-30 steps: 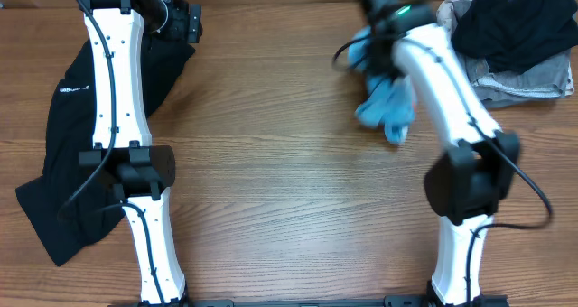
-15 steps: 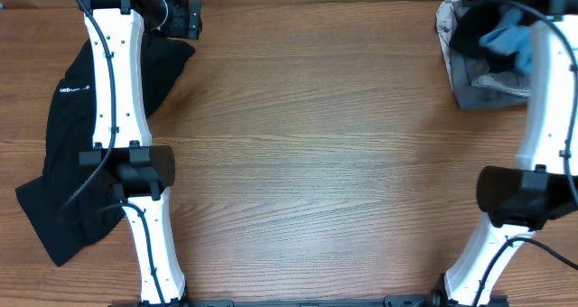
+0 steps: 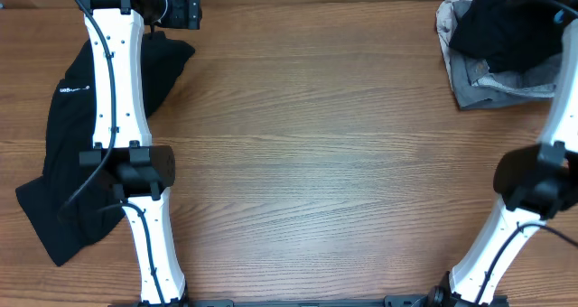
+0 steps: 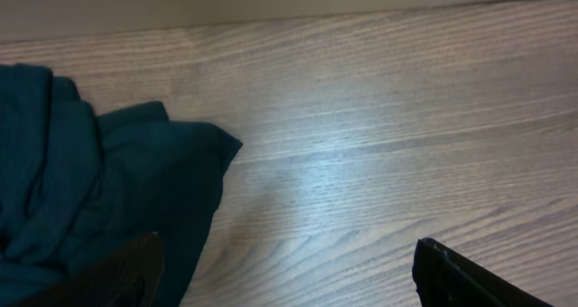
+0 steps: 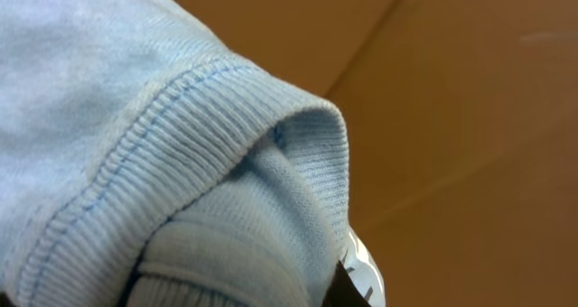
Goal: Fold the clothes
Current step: 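Carry the shirt to the top-right stack and place it on top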
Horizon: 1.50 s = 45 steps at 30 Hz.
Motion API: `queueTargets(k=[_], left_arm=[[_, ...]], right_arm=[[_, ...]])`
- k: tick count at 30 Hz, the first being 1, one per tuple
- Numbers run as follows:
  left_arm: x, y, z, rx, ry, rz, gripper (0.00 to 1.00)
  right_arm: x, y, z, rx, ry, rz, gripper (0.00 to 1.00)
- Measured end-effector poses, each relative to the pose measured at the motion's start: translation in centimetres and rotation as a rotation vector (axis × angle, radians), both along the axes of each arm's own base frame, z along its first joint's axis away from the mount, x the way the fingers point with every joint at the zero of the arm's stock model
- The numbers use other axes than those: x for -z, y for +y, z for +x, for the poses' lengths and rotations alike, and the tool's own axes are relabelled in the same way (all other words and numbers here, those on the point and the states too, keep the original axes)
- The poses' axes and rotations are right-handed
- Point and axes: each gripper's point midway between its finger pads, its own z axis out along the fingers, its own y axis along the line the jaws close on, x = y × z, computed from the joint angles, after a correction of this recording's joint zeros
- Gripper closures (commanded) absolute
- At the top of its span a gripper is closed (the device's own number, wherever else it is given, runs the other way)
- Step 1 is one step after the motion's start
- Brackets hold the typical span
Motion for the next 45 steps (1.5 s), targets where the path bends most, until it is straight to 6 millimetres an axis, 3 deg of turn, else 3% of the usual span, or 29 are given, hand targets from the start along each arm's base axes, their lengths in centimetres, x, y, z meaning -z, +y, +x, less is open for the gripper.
queueTargets(k=[4, 5, 6, 7, 10, 14, 18, 20, 22, 26, 30, 34, 37, 39, 45], left_arm=[[-0.2, 0.0, 0.2, 0.0, -0.012, 0.0, 0.1], [-0.2, 0.0, 0.3, 0.0, -0.014, 0.0, 0.1], [-0.2, 0.0, 0.3, -0.001, -0.016, 0.0, 0.1], [-0.2, 0.0, 0.4, 0.0, -0.017, 0.0, 0.1], [-0.3, 0.0, 0.4, 0.0, -0.021, 0.0, 0.09], [-0.3, 0.0, 0.5, 0.0, -0.024, 0.0, 0.0], [-0.3, 0.0, 0.4, -0.003, -0.019, -0.002, 0.0], [-0.2, 0.0, 0.3, -0.003, -0.015, -0.002, 0.0], [-0.2, 0.0, 0.3, -0.003, -0.014, -0.002, 0.0], [-0.2, 0.0, 0.3, -0.003, -0.013, -0.002, 0.0], [-0.2, 0.0, 0.3, -0.003, -0.012, -0.002, 0.0], [-0.2, 0.0, 0.2, -0.003, -0.011, -0.002, 0.0], [-0.2, 0.0, 0.2, -0.003, -0.011, -0.002, 0.0], [-0.2, 0.0, 0.2, -0.003, -0.011, -0.002, 0.0], [-0.2, 0.0, 0.2, -0.003, -0.011, -0.002, 0.0]], right_arm=[[7.6, 1.0, 2.5, -0.09, 0.141, 0.036, 0.96], [9.4, 1.5, 2.9, -0.108, 0.178, 0.05, 0.78], [11.0, 2.1, 3.2, -0.123, 0.21, 0.063, 0.23], [13.2, 3.1, 3.4, -0.146, 0.257, 0.08, 0.0], [15.7, 5.3, 3.5, -0.183, 0.325, 0.112, 0.0], [15.9, 7.5, 3.9, -0.194, 0.319, 0.149, 0.0], [15.6, 8.4, 2.8, -0.183, 0.337, 0.201, 0.0], [14.4, 8.7, 1.9, -0.18, 0.34, 0.218, 0.0], [11.9, 9.3, 0.9, -0.189, 0.325, 0.228, 0.0], [4.3, 11.7, -2.8, -0.241, 0.264, 0.249, 0.0], [-4.1, 16.2, -8.5, -0.352, 0.184, 0.274, 0.0], [-9.8, 21.5, -14.7, -0.51, 0.125, 0.319, 0.0], [-12.0, 23.8, -17.8, -0.586, 0.099, 0.342, 0.0], [-12.3, 24.1, -18.7, -0.6, 0.099, 0.352, 0.0], [-11.3, 24.4, -18.0, -0.613, 0.126, 0.377, 0.0]])
